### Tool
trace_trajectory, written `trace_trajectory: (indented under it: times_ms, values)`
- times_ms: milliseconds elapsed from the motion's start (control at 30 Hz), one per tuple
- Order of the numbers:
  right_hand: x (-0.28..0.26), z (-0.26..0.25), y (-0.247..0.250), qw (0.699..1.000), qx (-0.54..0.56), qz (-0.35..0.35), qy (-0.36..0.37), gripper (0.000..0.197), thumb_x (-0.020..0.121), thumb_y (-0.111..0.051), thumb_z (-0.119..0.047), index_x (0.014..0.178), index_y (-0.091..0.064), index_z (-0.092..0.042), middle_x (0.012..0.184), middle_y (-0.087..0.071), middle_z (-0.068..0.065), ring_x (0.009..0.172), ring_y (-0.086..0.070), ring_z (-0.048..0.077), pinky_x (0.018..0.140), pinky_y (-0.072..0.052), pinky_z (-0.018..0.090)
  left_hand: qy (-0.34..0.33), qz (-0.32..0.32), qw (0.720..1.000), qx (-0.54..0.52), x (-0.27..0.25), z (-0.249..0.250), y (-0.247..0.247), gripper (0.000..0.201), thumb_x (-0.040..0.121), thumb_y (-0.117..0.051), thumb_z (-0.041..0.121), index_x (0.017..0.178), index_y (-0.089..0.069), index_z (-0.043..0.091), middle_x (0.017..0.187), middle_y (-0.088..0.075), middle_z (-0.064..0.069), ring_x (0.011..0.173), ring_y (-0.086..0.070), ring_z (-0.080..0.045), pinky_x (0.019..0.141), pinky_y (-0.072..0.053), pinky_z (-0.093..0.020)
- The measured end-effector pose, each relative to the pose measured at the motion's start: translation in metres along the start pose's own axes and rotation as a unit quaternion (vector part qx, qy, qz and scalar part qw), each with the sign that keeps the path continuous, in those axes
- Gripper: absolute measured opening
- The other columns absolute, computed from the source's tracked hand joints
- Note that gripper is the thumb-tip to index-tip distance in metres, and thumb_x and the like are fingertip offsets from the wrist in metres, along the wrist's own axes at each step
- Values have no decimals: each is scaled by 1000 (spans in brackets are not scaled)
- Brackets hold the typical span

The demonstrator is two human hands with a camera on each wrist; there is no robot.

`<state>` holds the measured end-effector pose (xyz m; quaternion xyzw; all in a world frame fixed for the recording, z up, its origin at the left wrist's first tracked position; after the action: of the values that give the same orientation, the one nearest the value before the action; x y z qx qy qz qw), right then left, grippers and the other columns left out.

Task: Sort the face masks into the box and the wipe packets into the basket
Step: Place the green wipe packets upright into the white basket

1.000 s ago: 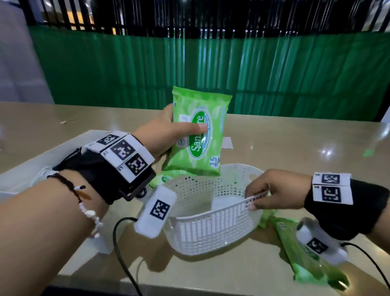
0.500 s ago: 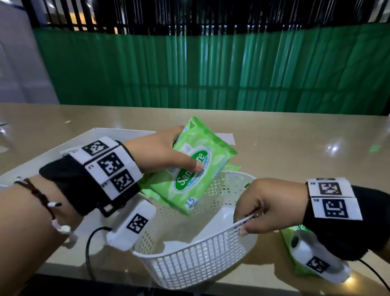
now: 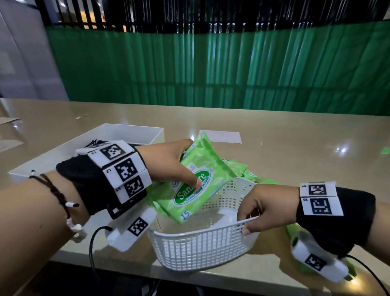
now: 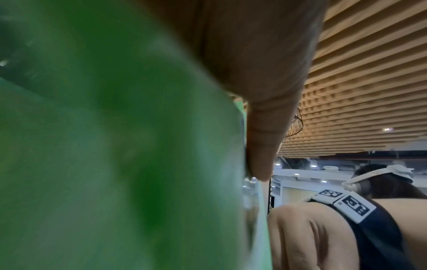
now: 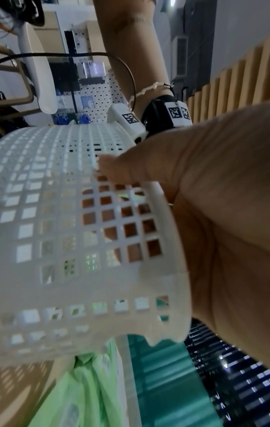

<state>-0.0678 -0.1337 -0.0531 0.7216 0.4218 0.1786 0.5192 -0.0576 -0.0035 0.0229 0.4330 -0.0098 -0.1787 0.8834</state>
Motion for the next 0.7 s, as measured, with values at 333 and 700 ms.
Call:
trace_trajectory:
  times_ms: [333, 700]
  values:
    - [-9, 18, 0, 999, -37, 10, -28, 14, 74, -62, -49, 85, -59, -41, 75, -66, -1, 66, -58, 13, 61, -44, 27, -44, -78, 988, 123, -5, 12, -37, 46, 72, -77, 22, 97, -45, 43, 99, -65, 16, 91, -64, -5, 82, -54, -29]
    - [-9, 20, -2, 997, -60, -3, -43, 12, 82, -65, -40, 78, -54, -41, 55, -52, -13, 56, -47, 5, 57, -35, 22, -85, -60, 989, 110, -7, 17, -42, 41, 74, -76, 27, 93, -42, 41, 97, -60, 20, 89, -58, -1, 82, -48, -24]
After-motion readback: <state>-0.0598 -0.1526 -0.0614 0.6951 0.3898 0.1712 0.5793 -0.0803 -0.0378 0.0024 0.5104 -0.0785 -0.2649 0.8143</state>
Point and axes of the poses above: each hand's wrist, its own x-axis towards the middle knuckle, its own y-axis out of the back of the hand, z = x × y, the point moved 10 cm from there along x, towards the middle knuckle
